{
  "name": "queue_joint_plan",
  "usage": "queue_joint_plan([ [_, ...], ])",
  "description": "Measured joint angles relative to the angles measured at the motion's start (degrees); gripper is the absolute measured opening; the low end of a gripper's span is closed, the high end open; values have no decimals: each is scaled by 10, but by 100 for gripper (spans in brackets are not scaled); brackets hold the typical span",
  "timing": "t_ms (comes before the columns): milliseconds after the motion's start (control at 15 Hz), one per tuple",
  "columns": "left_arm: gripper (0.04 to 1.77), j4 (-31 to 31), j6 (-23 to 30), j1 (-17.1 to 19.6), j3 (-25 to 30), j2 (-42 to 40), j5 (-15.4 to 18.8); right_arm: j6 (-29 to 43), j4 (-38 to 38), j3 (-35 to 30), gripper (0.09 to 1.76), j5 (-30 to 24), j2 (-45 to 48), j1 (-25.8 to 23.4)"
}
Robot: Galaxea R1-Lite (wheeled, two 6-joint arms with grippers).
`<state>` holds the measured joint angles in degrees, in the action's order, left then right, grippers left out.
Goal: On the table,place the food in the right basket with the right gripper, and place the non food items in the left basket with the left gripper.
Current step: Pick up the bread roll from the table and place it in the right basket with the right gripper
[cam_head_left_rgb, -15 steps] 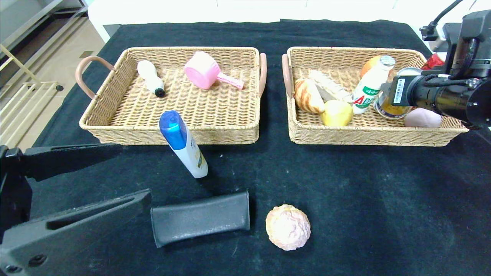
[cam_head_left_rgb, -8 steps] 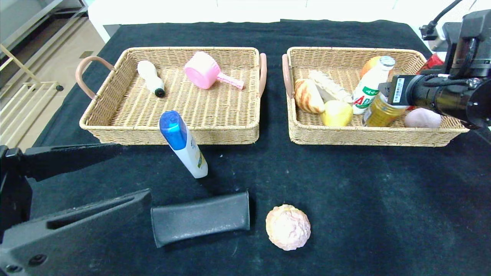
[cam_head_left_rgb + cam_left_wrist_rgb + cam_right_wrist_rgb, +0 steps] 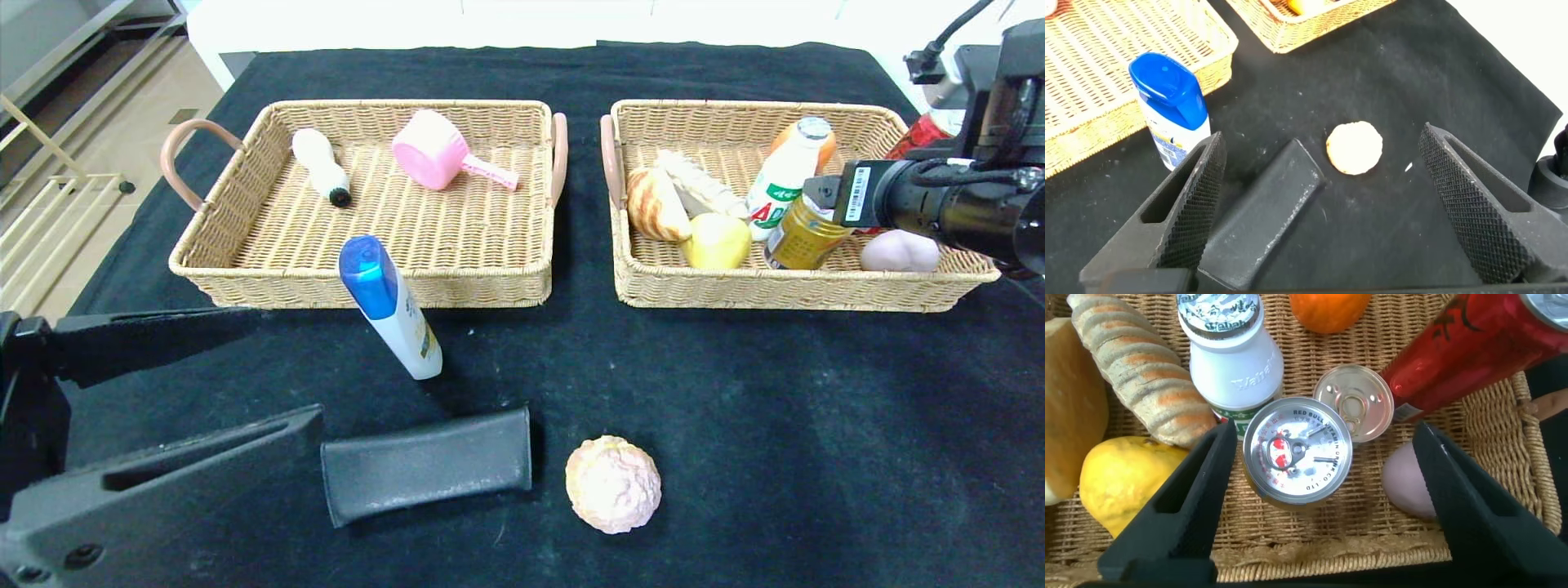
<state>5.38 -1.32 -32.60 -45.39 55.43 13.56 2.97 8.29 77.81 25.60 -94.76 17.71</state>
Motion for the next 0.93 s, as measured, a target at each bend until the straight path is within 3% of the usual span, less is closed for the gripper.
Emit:
queue_joint_plan([
  [333,172,0,0,0,0,1,0,-1,-6,-63,164,0,63,41],
  [933,172,2,0,0,1,9,-1,10,-48,-173,169,26,152,236],
])
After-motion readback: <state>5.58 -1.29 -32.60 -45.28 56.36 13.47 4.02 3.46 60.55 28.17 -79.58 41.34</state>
